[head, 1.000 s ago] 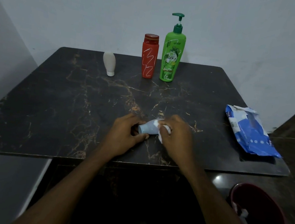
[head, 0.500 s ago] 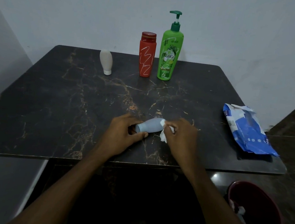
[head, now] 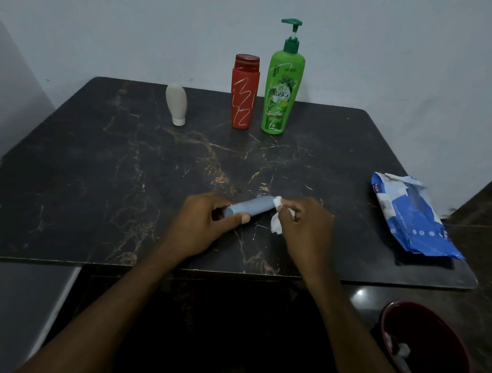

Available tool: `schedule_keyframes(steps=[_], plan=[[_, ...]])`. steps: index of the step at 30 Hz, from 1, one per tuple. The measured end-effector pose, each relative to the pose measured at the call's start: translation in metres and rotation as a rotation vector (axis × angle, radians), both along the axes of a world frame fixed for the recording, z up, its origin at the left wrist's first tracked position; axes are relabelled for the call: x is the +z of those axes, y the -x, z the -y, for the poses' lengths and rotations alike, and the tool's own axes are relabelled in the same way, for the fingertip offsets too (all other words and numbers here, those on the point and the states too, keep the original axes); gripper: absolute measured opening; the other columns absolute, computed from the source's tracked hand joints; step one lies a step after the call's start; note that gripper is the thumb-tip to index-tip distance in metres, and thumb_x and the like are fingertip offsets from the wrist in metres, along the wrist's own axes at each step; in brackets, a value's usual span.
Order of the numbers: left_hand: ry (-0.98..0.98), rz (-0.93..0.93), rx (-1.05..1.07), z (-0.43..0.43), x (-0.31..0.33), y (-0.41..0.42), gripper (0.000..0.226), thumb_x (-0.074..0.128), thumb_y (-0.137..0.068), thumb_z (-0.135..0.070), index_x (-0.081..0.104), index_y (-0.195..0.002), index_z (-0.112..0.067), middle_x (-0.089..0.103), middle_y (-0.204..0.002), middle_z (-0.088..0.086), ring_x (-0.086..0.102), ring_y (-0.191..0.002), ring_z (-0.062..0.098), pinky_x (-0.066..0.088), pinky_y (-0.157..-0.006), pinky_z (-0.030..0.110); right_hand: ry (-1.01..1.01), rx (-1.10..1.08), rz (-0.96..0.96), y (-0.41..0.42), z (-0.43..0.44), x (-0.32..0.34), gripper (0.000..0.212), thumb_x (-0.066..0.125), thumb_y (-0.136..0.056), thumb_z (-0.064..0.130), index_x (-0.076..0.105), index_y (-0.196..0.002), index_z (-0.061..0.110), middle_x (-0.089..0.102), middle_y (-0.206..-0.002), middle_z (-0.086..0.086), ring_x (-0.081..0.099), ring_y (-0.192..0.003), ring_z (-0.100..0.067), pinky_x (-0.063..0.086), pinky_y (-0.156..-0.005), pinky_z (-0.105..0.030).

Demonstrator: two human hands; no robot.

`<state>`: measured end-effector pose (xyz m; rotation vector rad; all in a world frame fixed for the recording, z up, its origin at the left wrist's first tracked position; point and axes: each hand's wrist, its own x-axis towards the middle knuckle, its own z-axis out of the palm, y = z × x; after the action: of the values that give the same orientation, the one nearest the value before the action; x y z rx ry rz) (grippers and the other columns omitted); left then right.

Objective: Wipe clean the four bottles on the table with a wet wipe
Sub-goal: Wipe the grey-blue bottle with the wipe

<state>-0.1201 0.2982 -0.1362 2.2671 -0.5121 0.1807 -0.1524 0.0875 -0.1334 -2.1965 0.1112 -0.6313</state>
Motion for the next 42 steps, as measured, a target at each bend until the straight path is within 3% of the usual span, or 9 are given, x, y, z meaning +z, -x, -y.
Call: schedule_keyframes(steps=[7,14,20,23,26,29,33,39,42], plan=[[-0.007,-0.024,-0.007,0.001,0.002,-0.002,0.060,0.058,-0.091,-0.067,0.074,-0.084,-0.010,0.070,-0.074,0.002,0.065,-0.068,0.017,0.050,-0.068,0.043,-0.012,0.201,0.082,0.014,-0.033,0.000,0.018,0.069,-0.090,0.007,0.076,-0.106,0.012,0.067,-0.099,0.005,0.061,-0.087,-0.002,0.043,-0.077,-0.004],[-0.030,-0.034,0.007,0.001,0.002,-0.001,0.062,0.054,-0.088,-0.071,0.074,-0.083,-0.013,0.069,-0.072,0.000,0.063,-0.065,0.016,0.049,-0.065,0.042,-0.155,0.054,0.067,-0.005,-0.004,-0.001,0.013,0.073,-0.088,0.012,0.077,-0.098,0.020,0.067,-0.090,0.011,0.064,-0.084,0.002,0.044,-0.074,-0.006],[-0.009,-0.023,0.006,0.002,0.001,0.000,0.043,0.064,-0.092,-0.058,0.074,-0.083,-0.017,0.069,-0.073,-0.004,0.062,-0.066,0.013,0.049,-0.064,0.037,-0.058,0.226,0.112,0.015,-0.029,-0.007,0.019,0.069,-0.090,0.006,0.076,-0.107,0.013,0.067,-0.101,0.005,0.065,-0.089,-0.003,0.048,-0.078,-0.010],[-0.029,-0.009,0.016,0.002,0.002,0.001,0.037,0.068,-0.091,-0.054,0.076,-0.091,-0.018,0.071,-0.079,-0.005,0.064,-0.070,0.011,0.050,-0.065,0.036,-0.099,0.118,0.061,0.003,-0.010,-0.007,0.015,0.072,-0.089,0.011,0.077,-0.101,0.018,0.069,-0.093,0.005,0.064,-0.084,0.000,0.044,-0.075,-0.005],[-0.042,0.025,0.027,0.002,0.002,0.003,0.027,0.078,-0.086,-0.044,0.076,-0.094,-0.018,0.070,-0.083,-0.006,0.062,-0.074,0.008,0.047,-0.065,0.025,-0.159,0.005,-0.068,-0.012,0.015,-0.008,0.010,0.073,-0.089,0.020,0.077,-0.099,0.020,0.071,-0.093,0.007,0.064,-0.082,0.002,0.047,-0.074,-0.007],[-0.084,0.048,0.018,0.001,0.000,0.004,0.026,0.085,-0.080,-0.037,0.071,-0.096,-0.021,0.065,-0.090,-0.009,0.059,-0.080,0.004,0.042,-0.065,0.015,-0.182,0.023,-0.148,-0.021,0.018,-0.008,0.013,0.072,-0.090,0.022,0.077,-0.101,0.019,0.074,-0.093,0.006,0.067,-0.084,-0.003,0.054,-0.080,-0.021],[-0.084,0.048,0.005,0.001,-0.001,0.003,0.030,0.086,-0.078,-0.026,0.063,-0.096,-0.019,0.059,-0.096,-0.010,0.056,-0.085,0.004,0.044,-0.069,0.018,-0.106,-0.001,-0.180,-0.023,0.002,-0.004,0.019,0.063,-0.094,0.014,0.075,-0.109,0.015,0.071,-0.106,-0.001,0.061,-0.088,-0.006,0.038,-0.070,-0.001],[-0.092,0.094,-0.008,0.004,-0.001,0.004,0.033,0.085,-0.077,-0.018,0.058,-0.097,-0.022,0.053,-0.100,-0.011,0.053,-0.089,0.001,0.038,-0.069,0.010,0.043,0.154,-0.064,-0.012,-0.024,0.015,0.024,0.058,-0.093,0.004,0.073,-0.111,0.010,0.061,-0.108,-0.003,0.056,-0.089,-0.008,0.035,-0.075,-0.002],[-0.079,0.116,-0.029,0.002,-0.003,0.005,0.036,0.084,-0.077,-0.016,0.057,-0.100,-0.024,0.053,-0.102,-0.012,0.054,-0.089,0.001,0.040,-0.071,0.014,0.089,0.257,-0.052,-0.009,-0.030,0.018,0.024,0.059,-0.091,0.002,0.074,-0.108,0.009,0.061,-0.105,-0.003,0.060,-0.088,-0.013,0.041,-0.077,-0.013]])
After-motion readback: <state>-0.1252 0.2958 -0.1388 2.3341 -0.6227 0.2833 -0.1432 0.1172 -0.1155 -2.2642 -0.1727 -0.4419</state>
